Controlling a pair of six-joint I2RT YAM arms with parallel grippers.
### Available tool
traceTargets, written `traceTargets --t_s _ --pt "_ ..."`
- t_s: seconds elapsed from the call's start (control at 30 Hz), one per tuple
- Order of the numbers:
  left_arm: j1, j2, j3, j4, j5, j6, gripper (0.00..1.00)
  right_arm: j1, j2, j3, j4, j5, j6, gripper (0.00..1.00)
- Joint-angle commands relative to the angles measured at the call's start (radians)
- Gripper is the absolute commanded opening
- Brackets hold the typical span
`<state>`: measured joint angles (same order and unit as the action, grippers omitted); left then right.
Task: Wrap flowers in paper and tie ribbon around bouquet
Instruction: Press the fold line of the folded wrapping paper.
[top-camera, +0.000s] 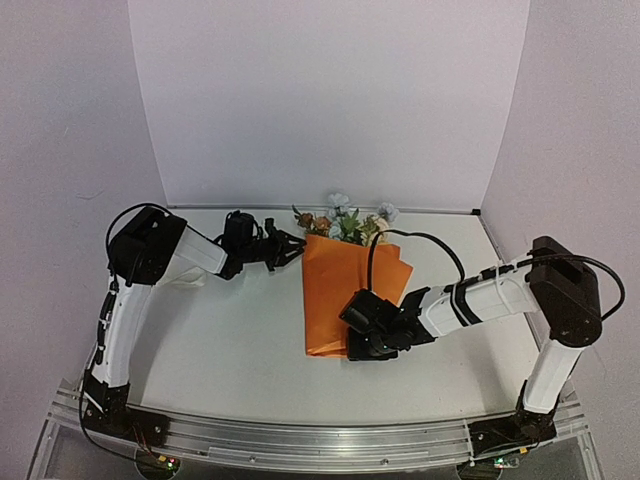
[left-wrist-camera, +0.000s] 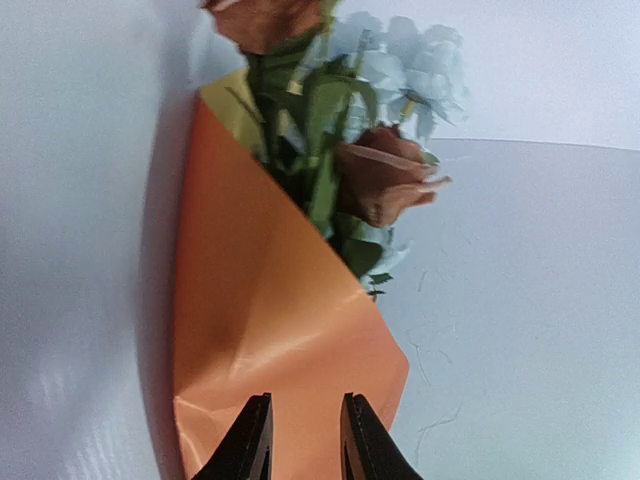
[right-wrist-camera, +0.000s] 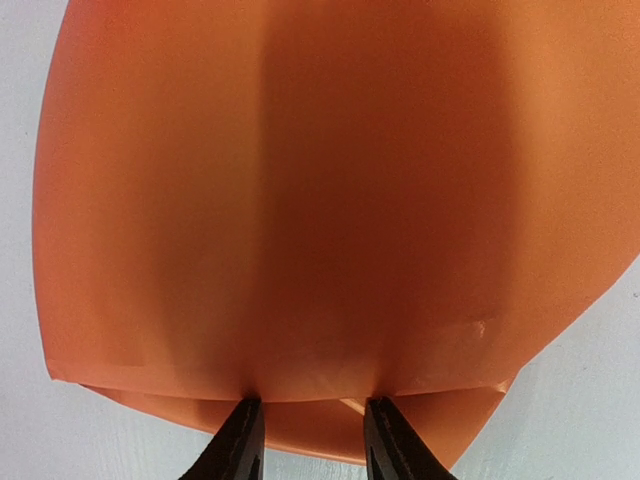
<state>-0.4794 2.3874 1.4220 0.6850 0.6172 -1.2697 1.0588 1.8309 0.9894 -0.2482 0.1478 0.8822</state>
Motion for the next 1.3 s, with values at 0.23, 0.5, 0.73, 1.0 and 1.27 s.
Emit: traceTargets --t_s 0.23,0.5,0.73,1.0,1.27 --pt "-0.050 0.034 0.160 -0.014 0.068 0.055 0.23 -0.003 0.107 -0.032 -0.100 -0.104 0.006 0.37" --pt "-0.031 0.165 0.304 -0.145 -0.051 0.018 0.18 -0.002 0.113 -0.034 -0.099 -0.108 0.011 0.37" --pt "0.009 0.253 0.340 -0.085 -0.130 -0.087 0.18 -0.003 0.106 -0.043 -0.098 -0.110 0.016 0.37" --pt "0.022 0.238 0.315 0.015 -0.095 -0.096 0.20 -0.003 0.096 -0.053 -0.098 -0.112 0.022 0.37" --pt "0.021 0.093 0.229 0.075 0.030 0.037 0.28 -0.004 0.022 -0.021 -0.107 -0.116 0.022 0.37"
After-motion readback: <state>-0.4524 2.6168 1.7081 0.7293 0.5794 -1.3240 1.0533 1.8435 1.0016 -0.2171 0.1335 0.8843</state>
